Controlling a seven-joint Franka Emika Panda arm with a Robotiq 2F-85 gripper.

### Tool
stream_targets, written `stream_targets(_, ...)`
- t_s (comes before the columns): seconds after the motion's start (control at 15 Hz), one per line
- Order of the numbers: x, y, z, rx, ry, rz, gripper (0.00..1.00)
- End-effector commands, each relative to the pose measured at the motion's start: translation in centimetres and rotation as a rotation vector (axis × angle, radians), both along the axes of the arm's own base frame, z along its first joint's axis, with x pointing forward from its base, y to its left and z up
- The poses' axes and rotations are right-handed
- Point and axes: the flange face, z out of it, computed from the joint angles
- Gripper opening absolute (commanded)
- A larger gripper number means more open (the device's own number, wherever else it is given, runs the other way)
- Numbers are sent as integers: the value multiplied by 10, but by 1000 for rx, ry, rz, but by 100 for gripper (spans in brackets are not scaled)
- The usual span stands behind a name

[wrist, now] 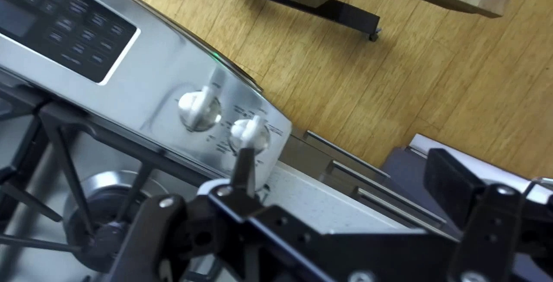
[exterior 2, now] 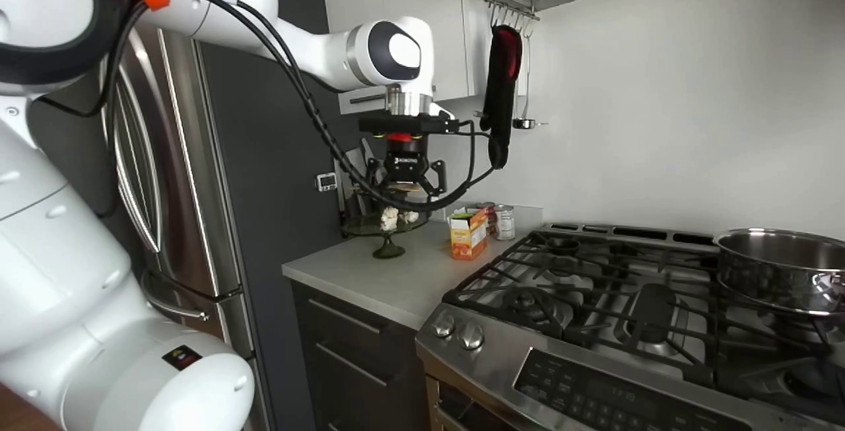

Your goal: Pick up one green packet from the top of the serving tray and put it in the orange box

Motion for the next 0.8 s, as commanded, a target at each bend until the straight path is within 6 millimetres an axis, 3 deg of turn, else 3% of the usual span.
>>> stream_targets(0.0,4,61,14,81,-8,-11,100)
stream_targets(0.2,6,118,34,177,-88,-84,100)
stream_targets(0.4,18,158,53,227,-194,-210,100)
stream_targets(0.67,41,189,69,287,-375,-362,100)
stream_targets(0.73,34,180,67,252,-331,-296,100)
